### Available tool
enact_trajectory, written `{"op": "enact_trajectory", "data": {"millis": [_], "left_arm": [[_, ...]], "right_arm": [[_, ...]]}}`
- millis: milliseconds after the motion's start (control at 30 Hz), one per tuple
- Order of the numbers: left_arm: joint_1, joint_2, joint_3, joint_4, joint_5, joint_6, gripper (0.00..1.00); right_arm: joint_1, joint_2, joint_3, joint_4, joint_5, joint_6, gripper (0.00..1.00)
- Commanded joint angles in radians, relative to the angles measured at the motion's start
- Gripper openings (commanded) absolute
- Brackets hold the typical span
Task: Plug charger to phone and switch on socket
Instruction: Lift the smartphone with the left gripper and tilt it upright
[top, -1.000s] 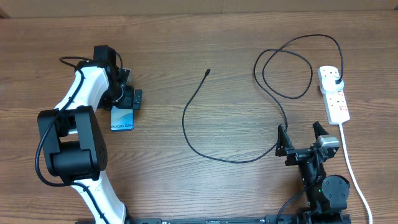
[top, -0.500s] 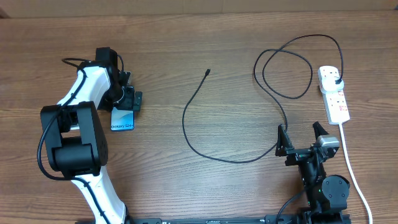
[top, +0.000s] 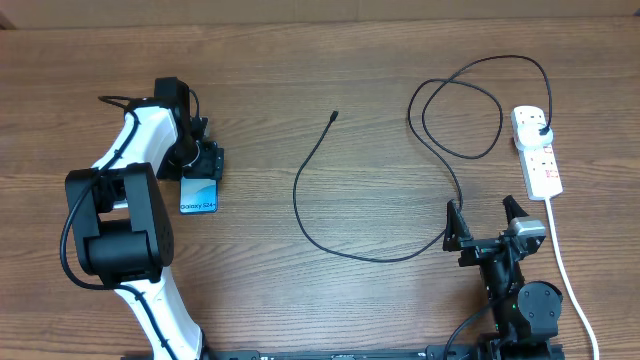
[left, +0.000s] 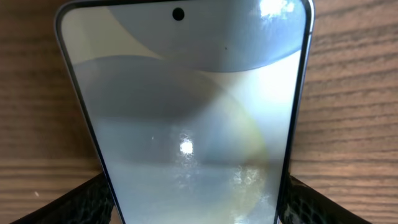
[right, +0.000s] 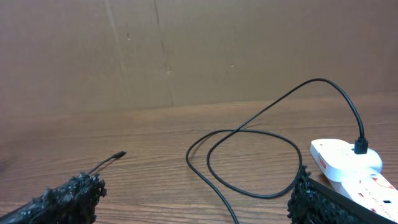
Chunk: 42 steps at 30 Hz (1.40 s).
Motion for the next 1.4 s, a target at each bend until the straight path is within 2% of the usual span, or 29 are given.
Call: {"op": "enact_trajectory", "data": {"millis": [0,267,533,767,867,1067,1200,1367], "left_arm": [[-0.029,0.032,0.011,-0.034,0.077,-0.093,0.80],[-0.098,0.032,0.011,-0.057,0.176,-0.309,0.81],[-0.200,0.032,0.011,-0.016,0.161,-0.333,0.81],[-0.216,0.032,0.009,-0.030,0.135,-0.409,0.82],[-0.217,0.032,-0.012,-0.029,0.111,-0.409,0.78],[-0.217,0.032,-0.072,-0.017,0.001,-0.407,0.85],[-0.217,0.032,-0.087,-0.003,-0.010,-0.405,0.96],[-0.217,0.032,-0.087,0.034,-0.010,-0.406,0.99]], "right_arm": [[-0.003,-0.010,-0.011,0.003,-0.005,0.002,1.00],[-0.003,-0.010,-0.011,0.003,-0.005,0.002,1.00],[-0.003,-0.010,-0.011,0.003,-0.005,0.002,1.00],[-0.003,-0.010,-0.011,0.003,-0.005,0.002,1.00],[-0.003,-0.010,-0.011,0.003,-0.005,0.002,1.00],[-0.003,-0.010,-0.011,0.003,-0.005,0.002,1.00],[-0.003,-0.010,-0.011,0.003,-0.005,0.002,1.00],[-0.003,-0.010,-0.011,0.003,-0.005,0.002,1.00]]}}
